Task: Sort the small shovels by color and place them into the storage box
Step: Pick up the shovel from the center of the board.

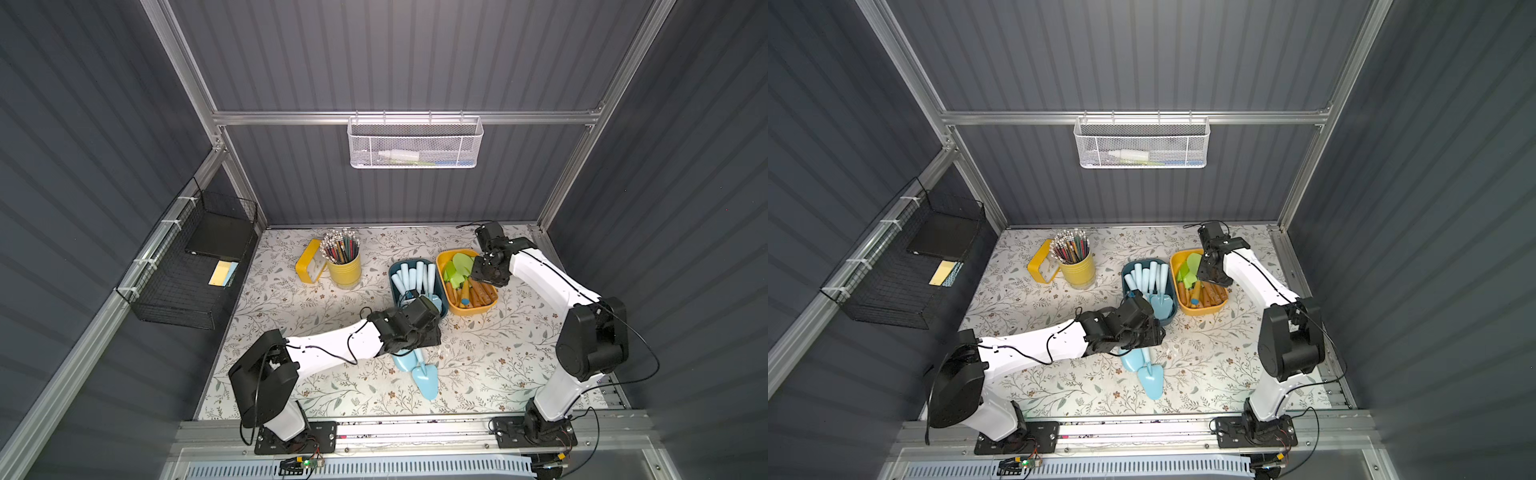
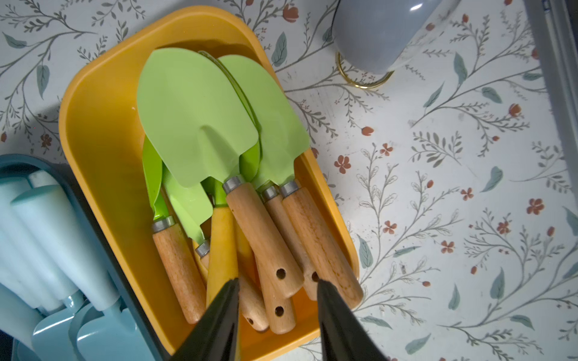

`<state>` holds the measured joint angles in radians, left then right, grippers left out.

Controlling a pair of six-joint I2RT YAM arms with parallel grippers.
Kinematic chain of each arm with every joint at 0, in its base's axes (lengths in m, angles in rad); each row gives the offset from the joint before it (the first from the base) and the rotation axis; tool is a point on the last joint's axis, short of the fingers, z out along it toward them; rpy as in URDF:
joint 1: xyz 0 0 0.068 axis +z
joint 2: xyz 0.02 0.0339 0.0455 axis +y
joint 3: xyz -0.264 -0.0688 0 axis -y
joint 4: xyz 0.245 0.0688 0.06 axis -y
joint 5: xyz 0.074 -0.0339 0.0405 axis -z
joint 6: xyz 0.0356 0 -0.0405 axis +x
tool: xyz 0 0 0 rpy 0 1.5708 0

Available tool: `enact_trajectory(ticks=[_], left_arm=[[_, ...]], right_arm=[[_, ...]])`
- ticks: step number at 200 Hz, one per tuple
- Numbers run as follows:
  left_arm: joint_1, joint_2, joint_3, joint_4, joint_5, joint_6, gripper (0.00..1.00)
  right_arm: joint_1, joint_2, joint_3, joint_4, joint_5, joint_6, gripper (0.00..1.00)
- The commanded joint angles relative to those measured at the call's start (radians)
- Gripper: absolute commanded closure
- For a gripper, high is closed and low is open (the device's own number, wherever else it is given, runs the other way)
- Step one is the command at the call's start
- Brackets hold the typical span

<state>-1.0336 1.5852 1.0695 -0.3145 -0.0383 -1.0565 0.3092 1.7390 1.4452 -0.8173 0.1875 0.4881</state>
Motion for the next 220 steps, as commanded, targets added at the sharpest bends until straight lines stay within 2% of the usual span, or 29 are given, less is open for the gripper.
enact_trajectory(ticks=[1,27,69,90,106,143,205,213,220], left_arm=[[-0.009,-0.049,-0.026,-0.072,-0.034,-0.113,0.37],[-0.005,-0.061,-0.041,-0.130,-0.067,-0.247,0.34],[0.116,-0.150,-0.165,-0.130,-0.069,-0.313,0.36],[0.203,-0.180,-0.213,-0.094,-0.061,-0.263,0.38],[0.242,-0.149,-0.205,-0.071,-0.064,-0.209,0.40],[0.253,0.003,-0.140,-0.042,-0.074,-0.104,0.41],[0.271,0.172,-0.069,-0.046,-0.101,0.028,0.48],[0.271,0.187,-0.072,-0.047,-0.093,0.041,0.51],[0.271,0.200,-0.074,-0.048,-0.087,0.051,0.57]], right_arm=[[-0.002,-0.029,-0.024,0.016,-0.036,0.009,0.55],[-0.002,-0.029,-0.035,0.025,-0.080,0.002,0.56],[-0.002,-0.023,-0.037,0.030,-0.118,-0.005,0.56],[-0.002,-0.022,-0.035,0.031,-0.119,-0.009,0.56],[-0.002,-0.021,-0.034,0.031,-0.121,-0.007,0.56],[-0.002,-0.028,-0.037,0.031,-0.116,-0.010,0.57],[-0.014,-0.047,-0.063,0.035,-0.098,-0.007,0.57],[-0.018,-0.047,-0.068,0.035,-0.101,-0.006,0.56],[-0.020,-0.047,-0.073,0.036,-0.104,-0.006,0.57]])
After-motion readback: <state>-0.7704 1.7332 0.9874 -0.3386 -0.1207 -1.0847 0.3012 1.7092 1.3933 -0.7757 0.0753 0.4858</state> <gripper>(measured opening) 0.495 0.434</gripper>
